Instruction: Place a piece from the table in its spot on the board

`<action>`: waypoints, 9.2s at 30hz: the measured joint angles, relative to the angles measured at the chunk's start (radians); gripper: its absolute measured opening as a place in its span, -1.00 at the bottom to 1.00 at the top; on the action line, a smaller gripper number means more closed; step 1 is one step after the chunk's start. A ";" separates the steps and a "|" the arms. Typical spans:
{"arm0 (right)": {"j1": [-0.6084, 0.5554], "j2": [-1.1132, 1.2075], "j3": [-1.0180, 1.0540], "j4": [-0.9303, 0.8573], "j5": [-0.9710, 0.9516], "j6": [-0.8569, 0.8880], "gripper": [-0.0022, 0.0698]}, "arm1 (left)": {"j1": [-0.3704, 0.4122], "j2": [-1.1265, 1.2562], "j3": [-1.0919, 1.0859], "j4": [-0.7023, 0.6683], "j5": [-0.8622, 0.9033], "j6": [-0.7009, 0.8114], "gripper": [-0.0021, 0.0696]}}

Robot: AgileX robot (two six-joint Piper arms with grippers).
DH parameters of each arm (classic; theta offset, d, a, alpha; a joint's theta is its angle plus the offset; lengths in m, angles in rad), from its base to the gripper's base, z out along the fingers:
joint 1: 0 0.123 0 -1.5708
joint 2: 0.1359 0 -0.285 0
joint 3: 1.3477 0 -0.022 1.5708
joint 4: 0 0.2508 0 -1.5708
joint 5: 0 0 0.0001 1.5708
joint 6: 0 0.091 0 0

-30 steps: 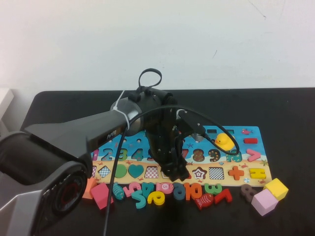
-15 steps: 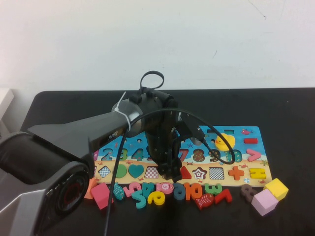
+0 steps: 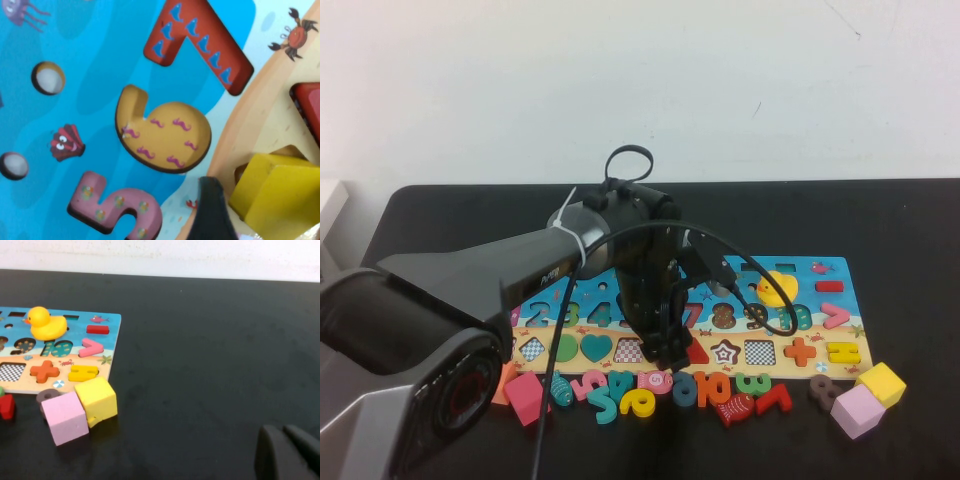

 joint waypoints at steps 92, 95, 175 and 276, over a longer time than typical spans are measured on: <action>0.000 0.000 0.000 0.000 0.000 0.000 -0.89 | 0.000 -0.009 0.000 -0.039 -0.042 -0.004 -0.94; 0.000 0.000 0.000 0.000 0.000 0.000 -0.89 | 0.000 -0.011 0.000 -0.029 -0.023 -0.004 -0.94; 0.000 0.000 0.000 0.000 0.000 0.000 -0.89 | 0.000 -0.025 0.000 0.031 0.106 -0.216 -0.94; 0.000 0.000 0.000 0.000 0.002 -0.010 -0.89 | 0.000 -2.301 1.474 0.345 -0.380 -0.825 -0.94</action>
